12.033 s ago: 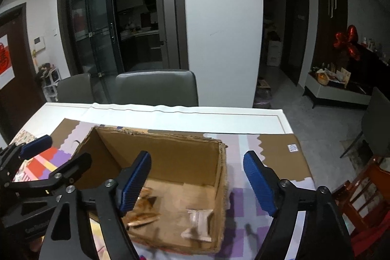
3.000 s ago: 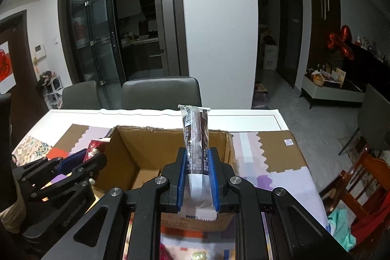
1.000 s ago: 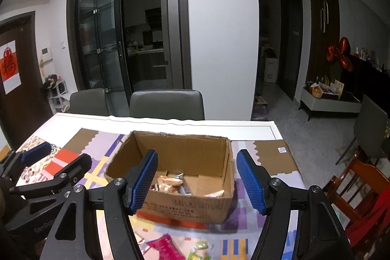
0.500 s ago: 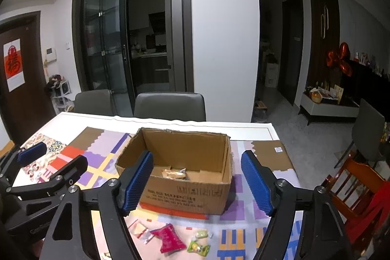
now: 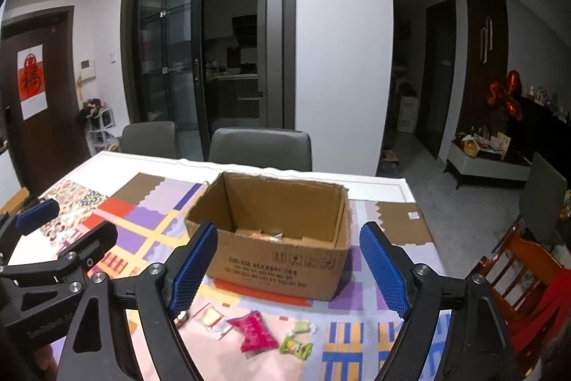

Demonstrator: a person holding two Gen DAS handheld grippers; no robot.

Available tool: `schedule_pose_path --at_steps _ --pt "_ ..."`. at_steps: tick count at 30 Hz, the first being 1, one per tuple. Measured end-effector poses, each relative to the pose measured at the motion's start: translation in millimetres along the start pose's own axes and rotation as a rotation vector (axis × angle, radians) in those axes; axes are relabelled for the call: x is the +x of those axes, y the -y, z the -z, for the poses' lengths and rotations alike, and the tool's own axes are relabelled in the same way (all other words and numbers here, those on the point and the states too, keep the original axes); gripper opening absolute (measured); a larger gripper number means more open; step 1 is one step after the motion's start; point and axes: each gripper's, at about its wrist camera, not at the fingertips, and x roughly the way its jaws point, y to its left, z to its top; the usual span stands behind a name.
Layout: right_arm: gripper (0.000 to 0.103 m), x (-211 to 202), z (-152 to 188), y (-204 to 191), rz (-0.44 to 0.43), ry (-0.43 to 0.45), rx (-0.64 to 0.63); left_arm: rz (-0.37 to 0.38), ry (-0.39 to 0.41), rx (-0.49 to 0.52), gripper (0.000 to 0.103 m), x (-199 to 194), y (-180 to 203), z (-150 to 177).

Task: Organize snacks
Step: 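Withdraw both tools from the box toward the gold biscuit and pink packet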

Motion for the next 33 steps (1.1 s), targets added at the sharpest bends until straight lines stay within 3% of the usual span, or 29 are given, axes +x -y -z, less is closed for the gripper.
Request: schedule_pose_path --at_steps 13,33 --pt "0.083 4 28 -12 -0.055 -0.049 -0.043 -0.028 -0.033 -0.002 0.098 -2 -7 35" --pt "0.083 40 80 -31 -0.107 -0.168 -0.111 -0.041 -0.166 0.008 0.098 31 -21 105"
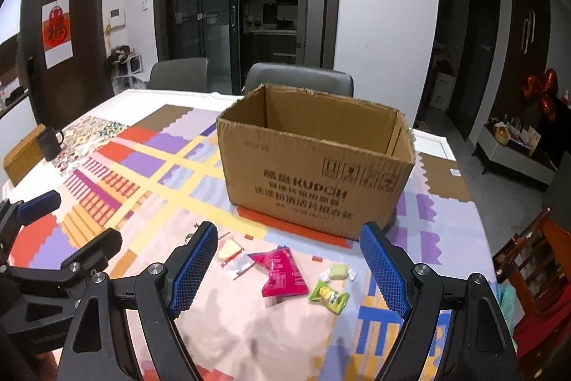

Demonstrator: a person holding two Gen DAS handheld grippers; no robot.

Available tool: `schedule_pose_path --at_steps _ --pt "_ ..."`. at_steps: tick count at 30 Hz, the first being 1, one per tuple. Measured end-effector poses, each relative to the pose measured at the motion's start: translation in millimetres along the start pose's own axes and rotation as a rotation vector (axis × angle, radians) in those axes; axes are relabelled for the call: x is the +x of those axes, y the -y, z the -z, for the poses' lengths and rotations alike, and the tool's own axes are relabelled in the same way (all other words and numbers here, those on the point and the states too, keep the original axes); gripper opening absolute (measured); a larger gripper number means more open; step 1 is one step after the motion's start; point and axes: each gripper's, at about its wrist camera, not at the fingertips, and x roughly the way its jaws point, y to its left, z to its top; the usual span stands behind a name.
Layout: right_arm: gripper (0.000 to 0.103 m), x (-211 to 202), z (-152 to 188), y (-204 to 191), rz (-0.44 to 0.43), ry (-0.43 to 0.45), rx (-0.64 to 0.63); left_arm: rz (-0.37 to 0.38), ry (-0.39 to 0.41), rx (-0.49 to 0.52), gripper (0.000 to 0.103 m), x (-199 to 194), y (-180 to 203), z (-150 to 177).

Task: Organize snacks
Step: 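Withdraw both tools from the box toward the gold biscuit and pink packet, then grasp the gold biscuit with the left tool while the right tool grasps the pink packet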

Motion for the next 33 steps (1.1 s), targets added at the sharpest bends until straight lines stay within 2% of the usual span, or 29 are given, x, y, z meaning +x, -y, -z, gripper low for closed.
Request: schedule_pose_path --at_steps 14,24,33 --pt "0.083 37 26 -1 -0.025 -0.081 -0.015 0.023 -0.097 0.026 0.094 37 5 40" --pt "0.083 68 46 -3 -0.039 -0.146 -0.039 0.043 -0.169 0.025 0.083 65 6 61" --pt "0.083 96 54 -5 -0.053 -0.191 -0.067 0.071 -0.247 0.012 0.065 91 9 75"
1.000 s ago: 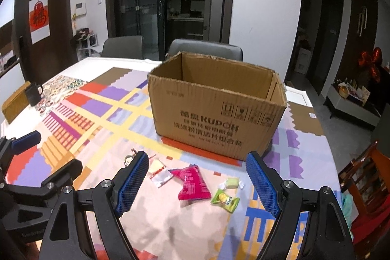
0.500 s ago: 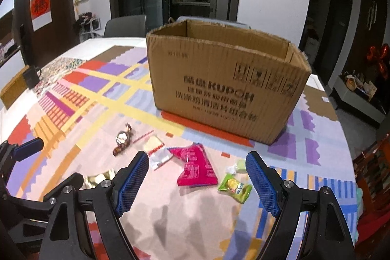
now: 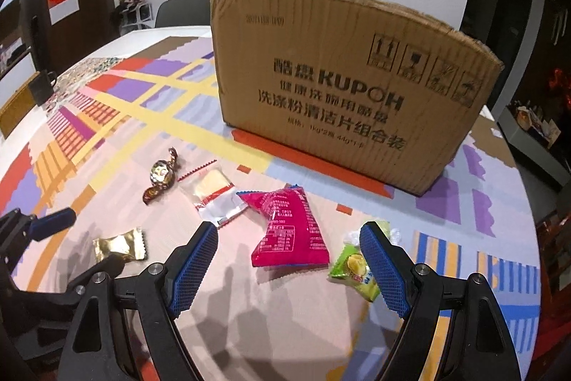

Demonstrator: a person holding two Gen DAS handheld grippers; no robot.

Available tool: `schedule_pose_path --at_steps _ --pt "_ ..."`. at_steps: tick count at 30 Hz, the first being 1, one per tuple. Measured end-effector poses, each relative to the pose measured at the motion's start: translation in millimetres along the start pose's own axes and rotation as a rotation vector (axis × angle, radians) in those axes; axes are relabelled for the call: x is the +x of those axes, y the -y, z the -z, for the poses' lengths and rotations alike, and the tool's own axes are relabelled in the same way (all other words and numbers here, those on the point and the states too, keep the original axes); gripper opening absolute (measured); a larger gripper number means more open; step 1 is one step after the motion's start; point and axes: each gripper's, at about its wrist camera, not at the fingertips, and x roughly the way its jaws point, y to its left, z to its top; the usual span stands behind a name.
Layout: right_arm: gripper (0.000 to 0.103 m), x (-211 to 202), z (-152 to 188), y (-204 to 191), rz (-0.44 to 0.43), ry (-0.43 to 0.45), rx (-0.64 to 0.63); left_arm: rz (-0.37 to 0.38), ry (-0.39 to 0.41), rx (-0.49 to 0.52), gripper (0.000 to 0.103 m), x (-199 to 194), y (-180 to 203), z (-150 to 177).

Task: Organize snacks
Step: 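Grasp the gold biscuit with the left tool while the right tool grasps the pink packet, then lift and carry the gold biscuit and pink packet over the box with both tools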

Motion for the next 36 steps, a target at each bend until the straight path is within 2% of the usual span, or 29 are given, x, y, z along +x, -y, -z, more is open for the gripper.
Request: schedule_pose_path --at_steps 6,8,10,11,12,13,16,24,25,26,36 --pt "0.083 19 -2 -1 -0.013 -0.034 -0.009 0.017 -0.011 -0.011 0.055 7 1 2" --pt "0.083 26 -2 0 -0.020 -0.051 -0.001 0.023 -0.008 -0.013 0.047 7 2 1" --pt "0.082 33 -1 1 -0.026 -0.066 0.007 0.033 -0.007 -0.021 0.033 7 1 0" --pt "0.082 36 -1 1 -0.028 -0.076 0.015 0.034 -0.007 -0.023 0.032 7 0 0" --pt "0.080 39 0 2 -0.034 -0.084 0.024 0.035 -0.007 -0.024 0.030 7 0 0" --pt "0.073 41 0 2 -0.043 -0.092 0.033 0.035 -0.007 -0.026 0.026 6 -1 -1" --pt "0.055 47 2 2 -0.048 -0.109 0.047 0.041 -0.008 -0.035 0.023 6 -3 -1" --pt "0.050 43 4 -2 -0.044 -0.103 0.048 0.045 -0.010 -0.048 0.021 5 -7 -1" --pt "0.040 42 4 -3 -0.042 -0.100 0.050 0.042 -0.008 -0.051 0.021 4 -7 -1" --pt "0.036 41 4 -3 -0.042 -0.099 0.051 0.041 -0.006 -0.053 0.021 3 -8 -1" --pt "0.032 26 2 0 -0.044 -0.076 0.062 0.042 0.021 -0.058 0.021 -8 -10 -5"
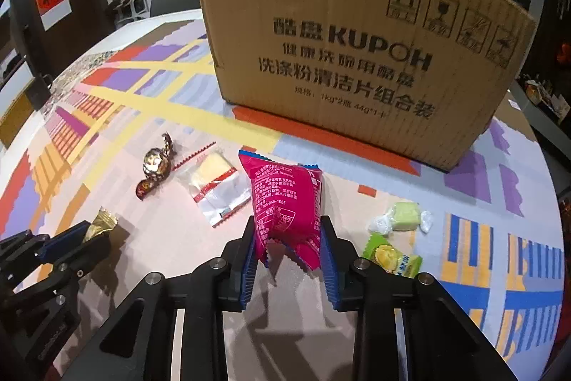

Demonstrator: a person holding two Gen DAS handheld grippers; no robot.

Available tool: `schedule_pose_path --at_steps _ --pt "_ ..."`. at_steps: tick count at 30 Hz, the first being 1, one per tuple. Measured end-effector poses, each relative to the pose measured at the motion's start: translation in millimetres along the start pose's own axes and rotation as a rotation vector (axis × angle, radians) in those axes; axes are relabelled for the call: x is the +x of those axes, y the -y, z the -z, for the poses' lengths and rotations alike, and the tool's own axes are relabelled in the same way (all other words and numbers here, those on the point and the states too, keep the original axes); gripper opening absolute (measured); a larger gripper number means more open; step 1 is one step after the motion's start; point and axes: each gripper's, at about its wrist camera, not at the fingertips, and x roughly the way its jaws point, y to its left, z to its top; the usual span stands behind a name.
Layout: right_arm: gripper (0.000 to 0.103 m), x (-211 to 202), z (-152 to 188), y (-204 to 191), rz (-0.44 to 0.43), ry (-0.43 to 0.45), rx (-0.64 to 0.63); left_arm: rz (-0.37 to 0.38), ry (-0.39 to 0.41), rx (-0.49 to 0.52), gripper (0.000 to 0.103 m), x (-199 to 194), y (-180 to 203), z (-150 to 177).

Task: Organize snacks
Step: 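Lift and carry the gold biscuit and pink packet over the box with both tools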

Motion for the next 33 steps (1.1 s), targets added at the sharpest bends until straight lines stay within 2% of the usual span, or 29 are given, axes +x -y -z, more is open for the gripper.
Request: schedule_pose_path --at_steps 18,33 --pt "0.031 -38 -1 1 0.005 0.051 0.030 0.012 0.058 -0.017 0.021 -29 1 -16" --pt "0.031 -77 -9 16 0.032 0.098 0.066 0.037 0.106 0.003 0.021 -51 19 -45"
